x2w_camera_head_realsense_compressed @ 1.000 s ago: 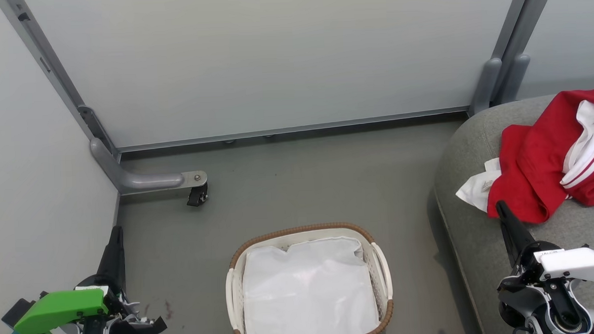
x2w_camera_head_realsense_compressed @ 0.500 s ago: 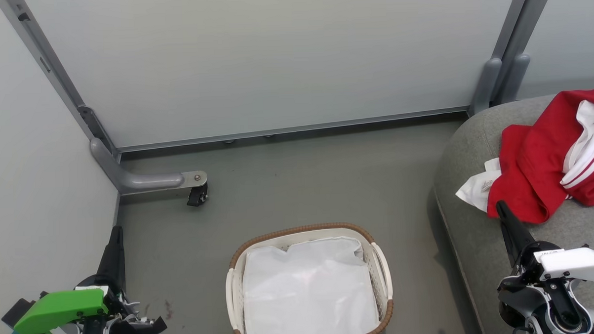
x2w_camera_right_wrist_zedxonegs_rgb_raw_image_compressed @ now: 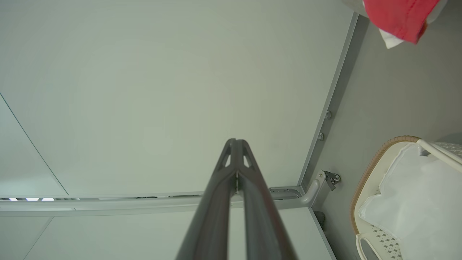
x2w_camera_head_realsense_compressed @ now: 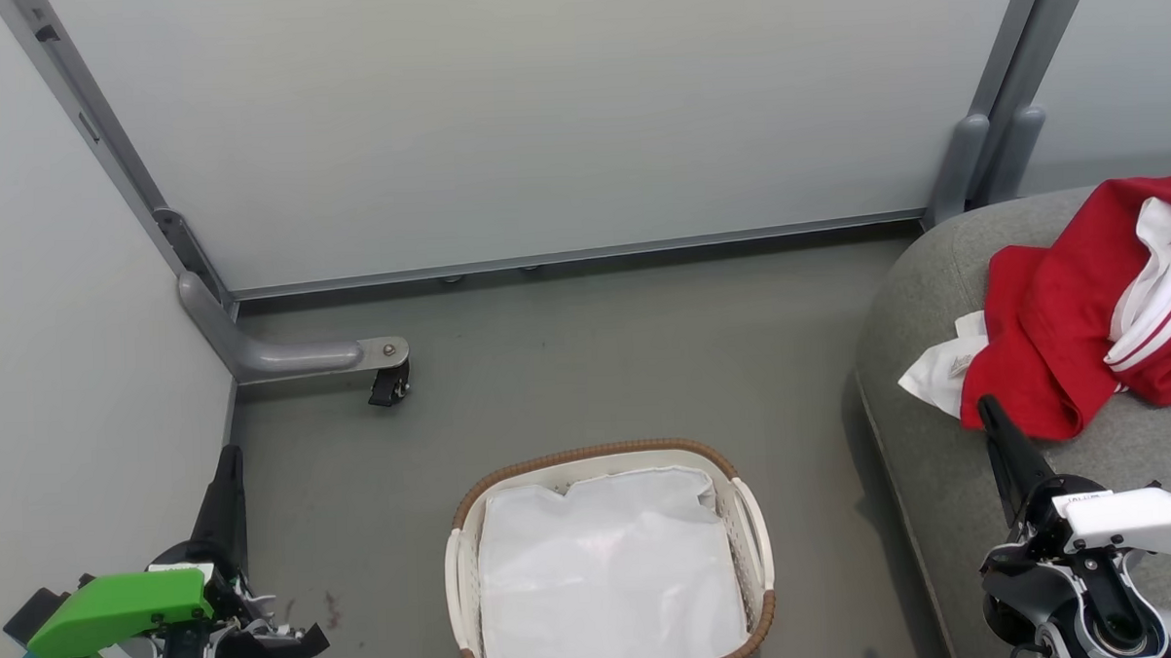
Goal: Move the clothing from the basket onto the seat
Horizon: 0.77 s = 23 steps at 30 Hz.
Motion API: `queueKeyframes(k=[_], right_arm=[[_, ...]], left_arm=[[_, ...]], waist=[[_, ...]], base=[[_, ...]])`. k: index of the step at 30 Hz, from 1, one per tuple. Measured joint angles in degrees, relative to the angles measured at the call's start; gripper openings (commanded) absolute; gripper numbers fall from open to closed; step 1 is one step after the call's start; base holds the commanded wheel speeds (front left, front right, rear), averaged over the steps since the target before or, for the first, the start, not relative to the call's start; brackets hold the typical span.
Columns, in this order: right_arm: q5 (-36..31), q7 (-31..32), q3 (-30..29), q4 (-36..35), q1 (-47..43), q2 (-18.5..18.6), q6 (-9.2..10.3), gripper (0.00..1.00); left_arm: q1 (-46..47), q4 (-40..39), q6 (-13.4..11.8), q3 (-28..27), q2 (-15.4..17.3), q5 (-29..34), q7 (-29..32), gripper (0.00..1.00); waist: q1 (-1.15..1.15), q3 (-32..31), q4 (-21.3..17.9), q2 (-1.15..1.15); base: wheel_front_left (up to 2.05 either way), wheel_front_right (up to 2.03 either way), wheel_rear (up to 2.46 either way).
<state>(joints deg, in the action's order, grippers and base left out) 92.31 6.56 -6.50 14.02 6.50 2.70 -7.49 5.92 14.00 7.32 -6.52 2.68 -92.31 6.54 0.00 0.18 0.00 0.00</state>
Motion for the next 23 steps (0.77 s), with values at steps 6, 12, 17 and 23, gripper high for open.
queueKeyframes(k=[6, 12, 17, 23], right_arm=[[0.0, 0.0, 0.0, 0.0, 0.0, 0.0, 0.0, 0.0], [0.0, 0.0, 0.0, 0.0, 0.0, 0.0, 0.0, 0.0], [0.0, 0.0, 0.0, 0.0, 0.0, 0.0, 0.0, 0.0], [0.0, 0.0, 0.0, 0.0, 0.0, 0.0, 0.0, 0.0]], left_arm=[[0.0, 0.0, -0.01, 0.0, 0.0, -0.01, 0.0, 0.0], [0.0, 0.0, -0.01, 0.0, 0.0, -0.01, 0.0, 0.0], [0.0, 0.0, 0.0, 0.0, 0.0, -0.01, 0.0, 0.0], [0.0, -0.01, -0.01, 0.0, 0.0, -0.01, 0.0, 0.0]], waist=[[0.0, 0.0, 0.0, 0.0], [0.0, 0.0, 0.0, 0.0], [0.0, 0.0, 0.0, 0.0], [0.0, 0.0, 0.0, 0.0]], base=[[0.0, 0.0, 0.0], [0.0, 0.0, 0.0], [0.0, 0.0, 0.0], [0.0, 0.0, 0.0]])
